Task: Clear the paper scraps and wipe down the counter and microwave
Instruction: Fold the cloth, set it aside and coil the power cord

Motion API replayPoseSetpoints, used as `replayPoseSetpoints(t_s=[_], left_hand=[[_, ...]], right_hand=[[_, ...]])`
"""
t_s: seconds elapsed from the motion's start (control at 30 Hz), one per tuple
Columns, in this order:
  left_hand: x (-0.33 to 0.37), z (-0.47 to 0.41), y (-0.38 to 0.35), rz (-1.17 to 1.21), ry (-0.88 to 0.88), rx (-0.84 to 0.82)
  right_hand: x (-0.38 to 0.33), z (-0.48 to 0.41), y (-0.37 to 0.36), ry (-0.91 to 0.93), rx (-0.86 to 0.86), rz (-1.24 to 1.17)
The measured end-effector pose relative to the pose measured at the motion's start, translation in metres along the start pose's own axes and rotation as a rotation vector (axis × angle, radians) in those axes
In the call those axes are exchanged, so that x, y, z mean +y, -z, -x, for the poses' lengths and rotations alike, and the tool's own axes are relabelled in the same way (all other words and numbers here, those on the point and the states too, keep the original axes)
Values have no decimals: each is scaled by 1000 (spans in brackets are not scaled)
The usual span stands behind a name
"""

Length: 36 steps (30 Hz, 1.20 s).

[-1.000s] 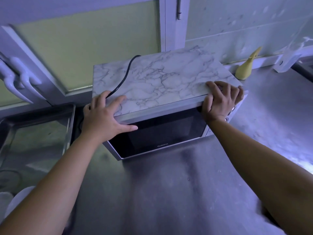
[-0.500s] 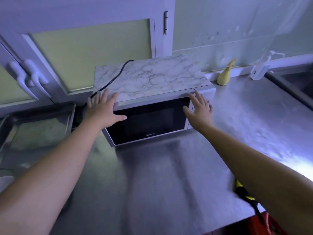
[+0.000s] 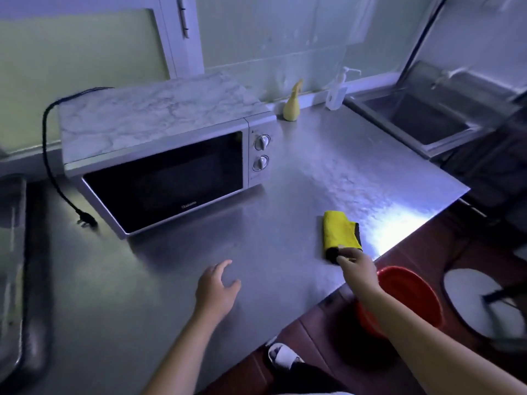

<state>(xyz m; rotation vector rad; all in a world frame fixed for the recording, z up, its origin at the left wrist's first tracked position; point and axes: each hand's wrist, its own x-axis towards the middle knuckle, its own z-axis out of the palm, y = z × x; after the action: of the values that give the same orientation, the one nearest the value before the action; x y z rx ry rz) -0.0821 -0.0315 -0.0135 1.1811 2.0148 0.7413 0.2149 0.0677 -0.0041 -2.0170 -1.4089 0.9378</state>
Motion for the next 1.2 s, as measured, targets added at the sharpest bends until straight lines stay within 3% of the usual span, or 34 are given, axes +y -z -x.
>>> replayPoseSetpoints(t_s=[0.1, 0.23, 0.47, 0.57, 0.67, 0.83, 1.0, 1.2], left_hand=[[-6, 19, -41, -63, 60, -130], [-10, 20, -71, -275, 154, -156], [-7, 30, -97, -479, 205, -106], [-1, 30, -109, -409, 269, -18], [9, 31, -124, -203, 342, 151], [29, 43, -141, -6, 382, 298], [34, 50, -133, 151, 421, 368], [30, 57, -120, 400, 455, 423]], right_hand=[[13, -22, 27, -108, 50, -84], [26, -71, 43, -163, 18, -65], [31, -155, 35, -200, -235, 82], [30, -170, 23, -176, -271, 243], [25, -166, 18, -109, -167, 414], [37, -155, 14, -46, -181, 478], [36, -169, 17, -180, -312, 215], [-20, -148, 5, 44, -332, 79]])
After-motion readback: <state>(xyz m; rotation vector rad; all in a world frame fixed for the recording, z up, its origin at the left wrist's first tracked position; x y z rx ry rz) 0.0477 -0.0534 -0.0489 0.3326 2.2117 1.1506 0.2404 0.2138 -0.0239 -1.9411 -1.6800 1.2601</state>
